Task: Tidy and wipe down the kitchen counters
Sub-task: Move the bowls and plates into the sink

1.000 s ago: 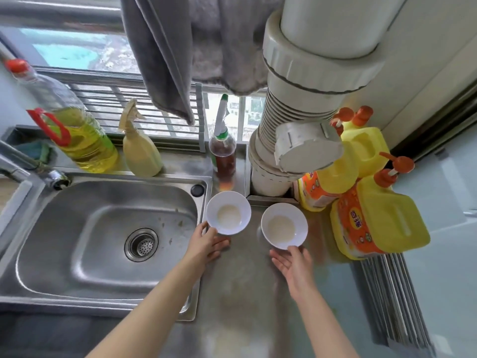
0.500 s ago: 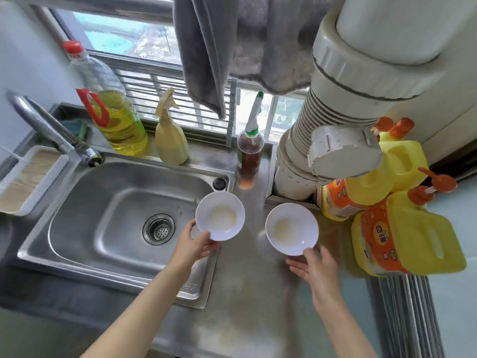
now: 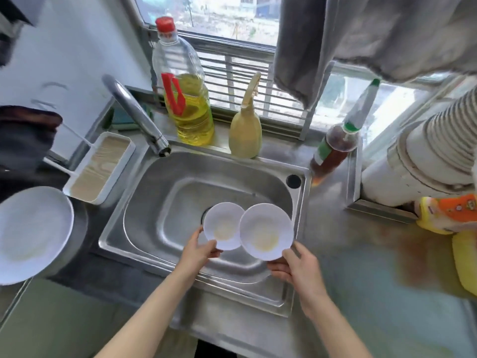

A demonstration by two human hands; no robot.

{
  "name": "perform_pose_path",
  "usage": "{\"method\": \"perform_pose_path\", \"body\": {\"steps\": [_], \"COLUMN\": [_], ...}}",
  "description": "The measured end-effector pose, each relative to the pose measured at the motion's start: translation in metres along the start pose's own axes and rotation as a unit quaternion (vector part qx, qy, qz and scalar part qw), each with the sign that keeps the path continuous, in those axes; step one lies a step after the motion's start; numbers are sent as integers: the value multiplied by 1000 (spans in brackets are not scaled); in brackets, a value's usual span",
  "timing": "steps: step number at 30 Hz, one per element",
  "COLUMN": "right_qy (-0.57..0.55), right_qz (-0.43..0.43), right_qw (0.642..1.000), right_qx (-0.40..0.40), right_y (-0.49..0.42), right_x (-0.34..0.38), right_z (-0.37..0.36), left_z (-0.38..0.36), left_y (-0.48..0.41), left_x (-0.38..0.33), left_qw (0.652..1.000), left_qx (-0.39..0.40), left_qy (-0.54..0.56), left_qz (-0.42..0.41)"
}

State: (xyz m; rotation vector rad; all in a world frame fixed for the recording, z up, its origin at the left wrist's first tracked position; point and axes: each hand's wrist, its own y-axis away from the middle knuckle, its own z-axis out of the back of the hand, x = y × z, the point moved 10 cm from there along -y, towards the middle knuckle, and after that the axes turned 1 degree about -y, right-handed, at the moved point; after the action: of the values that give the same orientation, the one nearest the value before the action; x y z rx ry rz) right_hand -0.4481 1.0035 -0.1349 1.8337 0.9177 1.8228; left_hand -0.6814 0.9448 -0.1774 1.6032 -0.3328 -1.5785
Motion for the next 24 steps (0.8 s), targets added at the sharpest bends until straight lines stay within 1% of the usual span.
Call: {"method": "perform_pose_path", "body": {"steps": [4, 9, 12, 16, 18, 24], "right_qy": [29, 59, 63, 49, 32, 29], "right_qz": [-27, -39, -49, -57, -52, -27], "right_qw": [999, 997, 996, 992, 992, 986], "right_qx": [4, -10, -31, -97, -113, -164], "right_y": [-29, -60, -82, -108, -122, -144], "right_x": [-12, -29, -47, -66, -74, -97], "right_z": [-51, -65, -62, -43, -37, -29], "left_z": [0, 0, -1, -21, -38, -73], "left_y": [-22, -48, -81, -121, -139, -173], "left_x": [0, 7, 22, 30, 33, 42], "left_qw": [995, 986, 985, 981, 978, 971], "left_qx": [70, 137, 143, 164, 178, 220], "left_qy": [-63, -94, -95, -103, -102, -74], "left_qz": [-22, 2, 30, 24, 23, 50]}}
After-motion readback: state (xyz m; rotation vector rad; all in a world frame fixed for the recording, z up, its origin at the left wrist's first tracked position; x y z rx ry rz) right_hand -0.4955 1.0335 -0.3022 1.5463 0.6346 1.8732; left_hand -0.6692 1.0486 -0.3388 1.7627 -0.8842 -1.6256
